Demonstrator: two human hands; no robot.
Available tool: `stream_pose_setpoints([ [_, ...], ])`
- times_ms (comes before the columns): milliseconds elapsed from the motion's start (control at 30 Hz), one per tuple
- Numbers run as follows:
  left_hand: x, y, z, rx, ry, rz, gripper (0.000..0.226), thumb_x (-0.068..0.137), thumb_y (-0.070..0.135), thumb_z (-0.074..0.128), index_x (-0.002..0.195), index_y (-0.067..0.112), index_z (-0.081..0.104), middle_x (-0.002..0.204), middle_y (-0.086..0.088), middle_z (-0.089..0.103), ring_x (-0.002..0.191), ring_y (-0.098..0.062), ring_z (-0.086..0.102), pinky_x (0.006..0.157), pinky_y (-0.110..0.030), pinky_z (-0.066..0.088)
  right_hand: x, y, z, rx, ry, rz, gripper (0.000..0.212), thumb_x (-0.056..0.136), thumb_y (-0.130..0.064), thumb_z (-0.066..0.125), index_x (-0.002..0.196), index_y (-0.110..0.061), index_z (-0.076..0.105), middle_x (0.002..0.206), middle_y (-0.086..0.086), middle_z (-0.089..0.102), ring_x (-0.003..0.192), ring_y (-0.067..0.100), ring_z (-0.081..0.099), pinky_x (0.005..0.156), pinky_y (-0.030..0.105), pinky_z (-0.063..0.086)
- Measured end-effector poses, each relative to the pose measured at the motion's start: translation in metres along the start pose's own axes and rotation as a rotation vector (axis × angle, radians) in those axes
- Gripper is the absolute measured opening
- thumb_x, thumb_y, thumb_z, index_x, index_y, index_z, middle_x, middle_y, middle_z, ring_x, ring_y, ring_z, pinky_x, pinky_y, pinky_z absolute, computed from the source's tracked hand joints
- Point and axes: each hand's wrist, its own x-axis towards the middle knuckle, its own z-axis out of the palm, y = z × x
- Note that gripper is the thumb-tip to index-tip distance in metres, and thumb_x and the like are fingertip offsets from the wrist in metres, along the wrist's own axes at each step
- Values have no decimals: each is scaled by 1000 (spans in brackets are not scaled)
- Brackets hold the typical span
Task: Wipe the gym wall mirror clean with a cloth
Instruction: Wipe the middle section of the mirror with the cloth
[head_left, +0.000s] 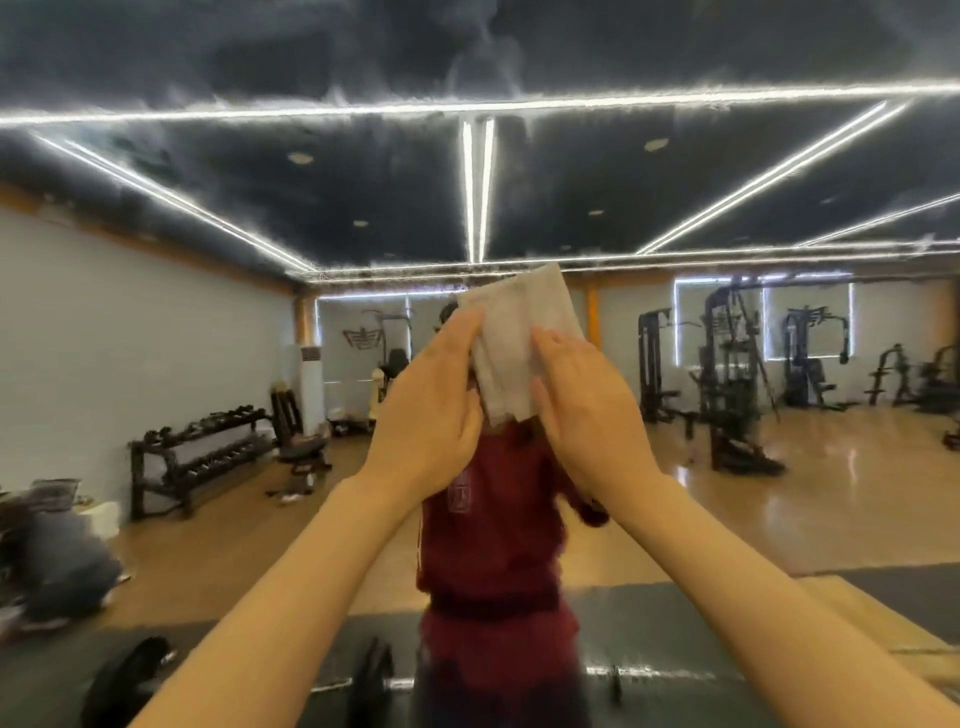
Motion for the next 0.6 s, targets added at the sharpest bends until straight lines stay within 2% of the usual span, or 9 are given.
stream_pose_setpoints([
  [67,-17,-18,-10,27,23,-36,68,93,12,52,154,19,24,151,-5,42,133,-18,44,106,-34,40,9,-13,7,-163,21,42,45,96,-28,50,132,-2,56,109,17,62,94,32,56,80,42,46],
  [133,-36,-38,-21,76,57,-88,68,93,12,53,155,16,24,158,-10,30,144,-22,30,115,-36,28,17,-25,16,-278,22,122,43,94,-35,55,127,-8,58,113,19,57,97,34,52,79,46,49],
  [200,-53,-55,-30,114,61,-92,67,93,12,53,154,13,26,158,-11,30,146,-22,24,117,-40,25,18,-32,29,-300,3,170,45,94,-31,58,133,-10,51,134,22,47,118,38,46,97,52,45],
  [267,-67,-73,-35,183,48,-9,62,92,13,48,151,10,30,156,-11,33,147,-23,23,118,-47,27,14,-35,39,-250,-45,119,56,98,-23,50,149,-10,33,154,25,28,143,40,25,117,52,26],
  [300,-73,-81,-36,236,31,44,59,92,16,44,149,8,32,157,-11,33,148,-24,23,118,-49,27,12,-34,42,-233,-68,99,58,100,-22,44,154,-10,24,159,23,20,148,37,15,120,52,18],
  [367,-82,-94,-33,355,-5,110,56,95,23,39,148,6,38,158,-13,31,148,-28,23,117,-51,27,10,-34,45,-231,-80,119,57,103,-25,34,156,-13,15,162,18,14,151,32,7,122,50,12],
  [433,-90,-101,-26,452,-27,102,56,97,31,37,148,8,40,158,-16,28,148,-32,23,117,-51,25,0,-40,49,-235,-54,170,56,104,-27,30,156,-15,13,163,14,12,152,30,7,123,48,10],
  [500,-93,-105,-20,495,-23,85,57,98,36,37,149,10,41,159,-17,28,148,-34,23,117,-52,26,-27,-50,51,-243,-50,183,57,104,-30,31,156,-15,13,163,12,12,152,28,9,122,49,13],
  [600,-94,-107,-16,481,30,99,58,98,38,37,148,11,42,158,-17,29,146,-36,26,115,-51,26,-85,-55,51,-309,-136,133,62,103,-34,35,157,-16,11,164,11,13,151,28,12,119,51,22],
])
